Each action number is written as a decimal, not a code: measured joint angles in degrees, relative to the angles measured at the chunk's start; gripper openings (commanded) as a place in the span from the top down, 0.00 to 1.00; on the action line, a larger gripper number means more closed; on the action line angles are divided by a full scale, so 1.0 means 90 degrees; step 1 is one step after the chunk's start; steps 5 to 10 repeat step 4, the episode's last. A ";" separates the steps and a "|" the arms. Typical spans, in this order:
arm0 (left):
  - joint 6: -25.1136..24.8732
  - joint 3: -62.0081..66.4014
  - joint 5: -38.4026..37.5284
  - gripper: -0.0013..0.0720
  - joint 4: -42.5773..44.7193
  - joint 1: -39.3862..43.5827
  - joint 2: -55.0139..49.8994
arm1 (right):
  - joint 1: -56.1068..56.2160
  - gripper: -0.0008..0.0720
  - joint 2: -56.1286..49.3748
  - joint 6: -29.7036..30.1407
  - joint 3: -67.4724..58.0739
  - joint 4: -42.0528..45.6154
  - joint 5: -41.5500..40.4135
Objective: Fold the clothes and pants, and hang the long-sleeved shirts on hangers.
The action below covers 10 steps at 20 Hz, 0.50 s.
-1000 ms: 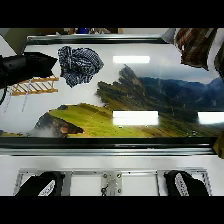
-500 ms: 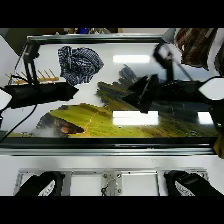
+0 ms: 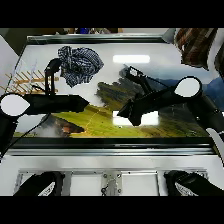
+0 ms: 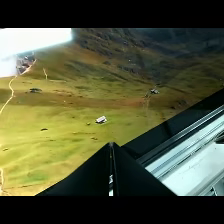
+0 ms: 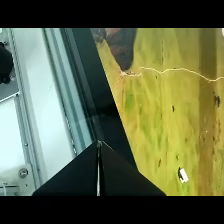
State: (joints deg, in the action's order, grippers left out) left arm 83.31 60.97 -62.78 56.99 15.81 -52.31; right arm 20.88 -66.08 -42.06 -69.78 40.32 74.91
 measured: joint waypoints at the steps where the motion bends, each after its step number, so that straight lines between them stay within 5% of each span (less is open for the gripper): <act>1: 0.0000 -0.0019 0.0002 0.96 -0.0005 0.0007 0.0000 | 0.0005 0.96 -0.0010 0.0000 0.0000 0.0000 0.0019; 10: 0.0000 -0.0051 0.0000 0.96 -0.0005 0.0022 0.0000 | 0.0012 0.96 -0.0034 -0.0007 0.0000 0.0002 0.0070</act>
